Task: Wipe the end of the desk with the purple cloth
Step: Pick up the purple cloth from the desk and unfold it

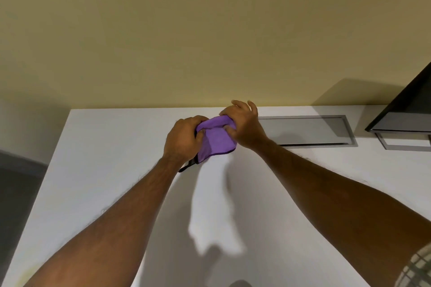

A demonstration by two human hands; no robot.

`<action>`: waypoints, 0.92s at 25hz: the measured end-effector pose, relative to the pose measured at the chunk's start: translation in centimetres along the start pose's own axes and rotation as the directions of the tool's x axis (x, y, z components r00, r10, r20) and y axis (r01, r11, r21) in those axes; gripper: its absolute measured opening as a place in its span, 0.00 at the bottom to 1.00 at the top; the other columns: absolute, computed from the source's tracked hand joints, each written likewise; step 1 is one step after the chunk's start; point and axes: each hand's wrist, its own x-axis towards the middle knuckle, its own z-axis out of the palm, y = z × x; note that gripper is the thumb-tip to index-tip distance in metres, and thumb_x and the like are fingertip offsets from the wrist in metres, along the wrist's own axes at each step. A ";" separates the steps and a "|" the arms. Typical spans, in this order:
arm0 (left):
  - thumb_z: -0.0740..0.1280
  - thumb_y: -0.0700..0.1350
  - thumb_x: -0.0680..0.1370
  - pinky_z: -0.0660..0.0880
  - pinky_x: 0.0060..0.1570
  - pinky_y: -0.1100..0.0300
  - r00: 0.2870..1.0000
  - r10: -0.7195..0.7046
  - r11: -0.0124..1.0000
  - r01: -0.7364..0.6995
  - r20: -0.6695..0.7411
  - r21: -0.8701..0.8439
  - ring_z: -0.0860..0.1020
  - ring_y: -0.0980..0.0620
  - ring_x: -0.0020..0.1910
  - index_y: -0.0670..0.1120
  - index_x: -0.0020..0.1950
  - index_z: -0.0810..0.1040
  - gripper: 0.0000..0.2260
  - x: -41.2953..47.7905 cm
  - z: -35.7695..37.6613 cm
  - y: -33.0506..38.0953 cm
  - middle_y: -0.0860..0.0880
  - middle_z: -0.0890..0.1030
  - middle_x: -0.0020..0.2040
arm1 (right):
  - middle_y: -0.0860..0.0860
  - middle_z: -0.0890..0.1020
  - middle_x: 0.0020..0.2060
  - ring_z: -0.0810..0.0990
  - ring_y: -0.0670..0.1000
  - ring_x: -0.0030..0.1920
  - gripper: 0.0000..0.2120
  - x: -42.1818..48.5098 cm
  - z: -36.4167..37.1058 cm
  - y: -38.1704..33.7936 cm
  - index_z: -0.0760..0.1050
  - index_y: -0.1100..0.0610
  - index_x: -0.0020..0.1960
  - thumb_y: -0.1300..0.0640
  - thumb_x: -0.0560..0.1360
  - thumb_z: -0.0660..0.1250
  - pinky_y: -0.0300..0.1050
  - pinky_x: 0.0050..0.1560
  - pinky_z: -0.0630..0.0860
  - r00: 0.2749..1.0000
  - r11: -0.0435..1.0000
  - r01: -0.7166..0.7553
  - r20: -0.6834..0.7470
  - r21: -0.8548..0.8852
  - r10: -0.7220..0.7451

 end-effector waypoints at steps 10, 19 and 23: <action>0.69 0.48 0.77 0.72 0.41 0.69 0.891 -0.337 0.895 0.203 -0.305 -0.397 0.77 0.62 0.38 0.48 0.48 0.80 0.04 -8.4 -6.3 -1.0 0.58 0.80 0.38 | 0.45 0.82 0.39 0.80 0.44 0.39 0.09 -2.1 -1.3 -7.7 0.80 0.54 0.45 0.57 0.68 0.79 0.44 0.42 0.78 0.912 0.661 -0.399 0.202 0.635 0.356; 0.66 0.54 0.79 0.77 0.42 0.57 0.729 -0.617 0.653 0.265 -0.295 -0.709 0.79 0.56 0.38 0.49 0.46 0.80 0.10 -20.0 -11.3 -2.0 0.49 0.82 0.40 | 0.59 0.85 0.55 0.84 0.56 0.52 0.19 -7.1 0.4 -18.1 0.79 0.65 0.60 0.54 0.74 0.73 0.51 0.55 0.80 0.699 0.044 -0.698 0.665 0.715 0.263; 0.66 0.56 0.78 0.75 0.40 0.58 0.641 -0.730 0.531 0.310 -0.239 -0.789 0.78 0.54 0.39 0.51 0.45 0.80 0.10 -26.6 -12.7 -4.0 0.51 0.81 0.40 | 0.59 0.84 0.56 0.85 0.57 0.53 0.15 -9.6 2.6 -22.6 0.77 0.62 0.62 0.58 0.76 0.71 0.52 0.54 0.82 0.694 0.192 -0.720 0.685 0.667 0.222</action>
